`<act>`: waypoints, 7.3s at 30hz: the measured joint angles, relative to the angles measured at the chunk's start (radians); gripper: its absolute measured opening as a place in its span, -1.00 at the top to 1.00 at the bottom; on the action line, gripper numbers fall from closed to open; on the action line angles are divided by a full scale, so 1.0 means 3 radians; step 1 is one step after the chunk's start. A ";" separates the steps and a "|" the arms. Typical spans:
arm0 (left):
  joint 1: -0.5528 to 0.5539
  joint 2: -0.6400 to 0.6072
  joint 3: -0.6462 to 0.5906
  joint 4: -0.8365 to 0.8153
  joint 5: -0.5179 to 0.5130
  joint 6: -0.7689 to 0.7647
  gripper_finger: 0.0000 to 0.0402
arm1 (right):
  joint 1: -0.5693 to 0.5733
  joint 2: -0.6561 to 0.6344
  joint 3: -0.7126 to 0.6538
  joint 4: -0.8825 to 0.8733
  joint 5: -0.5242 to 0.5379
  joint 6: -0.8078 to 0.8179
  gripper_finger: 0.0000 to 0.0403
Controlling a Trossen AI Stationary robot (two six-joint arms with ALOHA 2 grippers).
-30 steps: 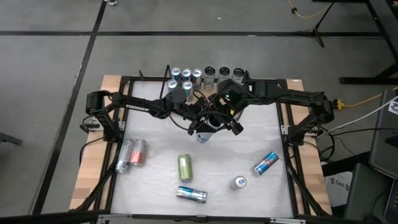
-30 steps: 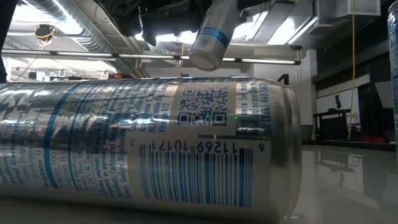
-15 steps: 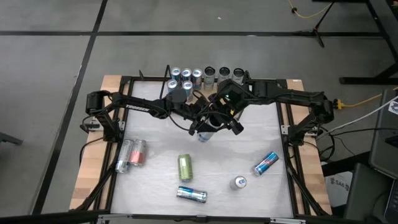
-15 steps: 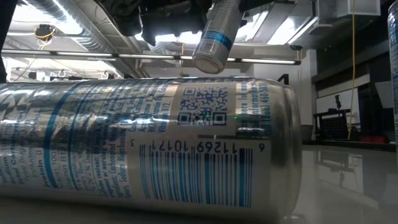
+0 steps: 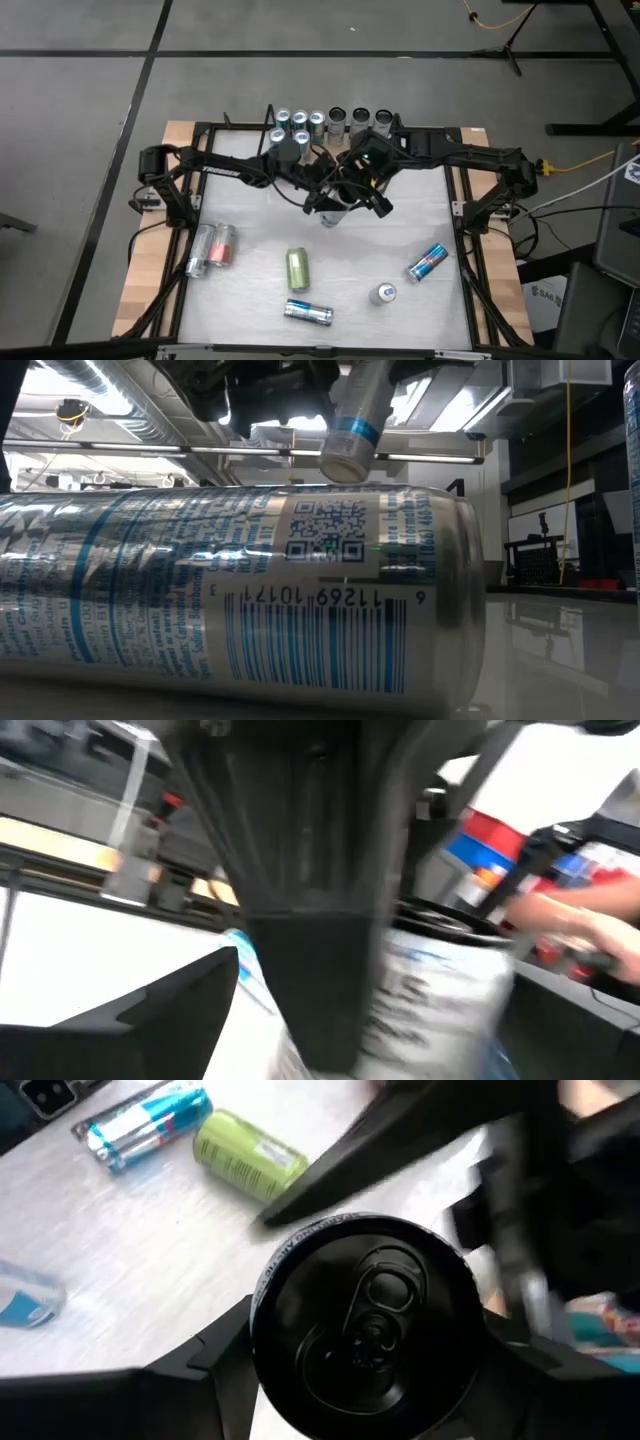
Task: Place canned beverage on shelf
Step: Put the white blue soda can on the shelf aligned with the other white blue soda can
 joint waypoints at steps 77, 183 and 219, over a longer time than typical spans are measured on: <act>0.0004 -0.1940 -0.0003 -0.3591 -0.1901 0.2087 -0.97 | 0.0390 0.0000 -0.1132 -0.0326 0.1567 0.6018 -0.57; 0.0006 -0.1940 -0.0003 -0.3590 -0.1897 0.2088 -0.97 | 0.0389 0.0000 -0.0566 -0.0358 0.1484 0.3232 -0.62; 0.0004 -0.1939 -0.0003 -0.3588 -0.1897 0.2088 -0.97 | 0.0389 0.0430 -0.0566 -0.0458 0.1469 0.3047 -0.54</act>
